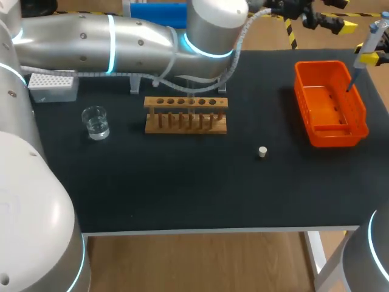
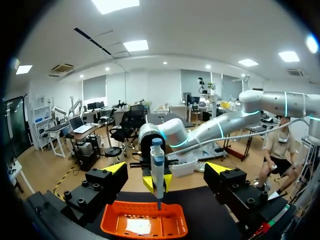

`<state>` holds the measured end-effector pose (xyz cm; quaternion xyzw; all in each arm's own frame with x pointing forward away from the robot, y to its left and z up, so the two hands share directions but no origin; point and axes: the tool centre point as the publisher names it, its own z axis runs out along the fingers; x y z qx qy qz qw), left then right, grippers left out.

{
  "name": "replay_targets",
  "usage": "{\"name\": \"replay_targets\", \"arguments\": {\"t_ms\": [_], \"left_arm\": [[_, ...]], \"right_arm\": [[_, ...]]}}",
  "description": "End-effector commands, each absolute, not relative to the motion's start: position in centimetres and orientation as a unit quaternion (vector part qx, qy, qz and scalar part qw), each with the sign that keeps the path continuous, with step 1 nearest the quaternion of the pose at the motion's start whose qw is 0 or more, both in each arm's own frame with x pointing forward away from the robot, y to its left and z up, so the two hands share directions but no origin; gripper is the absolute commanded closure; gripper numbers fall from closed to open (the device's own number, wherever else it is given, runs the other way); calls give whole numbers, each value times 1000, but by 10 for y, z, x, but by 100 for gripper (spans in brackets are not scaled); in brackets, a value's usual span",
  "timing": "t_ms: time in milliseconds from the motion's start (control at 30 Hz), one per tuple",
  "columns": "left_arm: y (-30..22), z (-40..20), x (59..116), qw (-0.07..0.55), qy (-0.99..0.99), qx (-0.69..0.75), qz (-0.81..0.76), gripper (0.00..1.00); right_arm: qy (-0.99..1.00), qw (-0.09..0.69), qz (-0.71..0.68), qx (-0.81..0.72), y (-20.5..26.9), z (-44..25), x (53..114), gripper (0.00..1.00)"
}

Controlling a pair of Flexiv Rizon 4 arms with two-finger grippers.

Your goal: Invert the test tube, pick up the pipette, mount the tip to pipette, aspirate from beaker and dispense into the tube, eject the tip, return the pipette, and cap with the stopper.

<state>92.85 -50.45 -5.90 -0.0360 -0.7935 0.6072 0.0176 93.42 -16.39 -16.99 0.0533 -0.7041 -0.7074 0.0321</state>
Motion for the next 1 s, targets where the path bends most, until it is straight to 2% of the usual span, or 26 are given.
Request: {"name": "replay_targets", "arguments": {"t_ms": [33,1000], "left_arm": [[-465,-60,914,7,-786,-28,618,0],[-328,-130,866,-37,-734,43,676,0]], "right_arm": [[-705,33,-706,54,-165,-169,934,100],[-705,33,-706,54,-165,-169,934,100]]}}
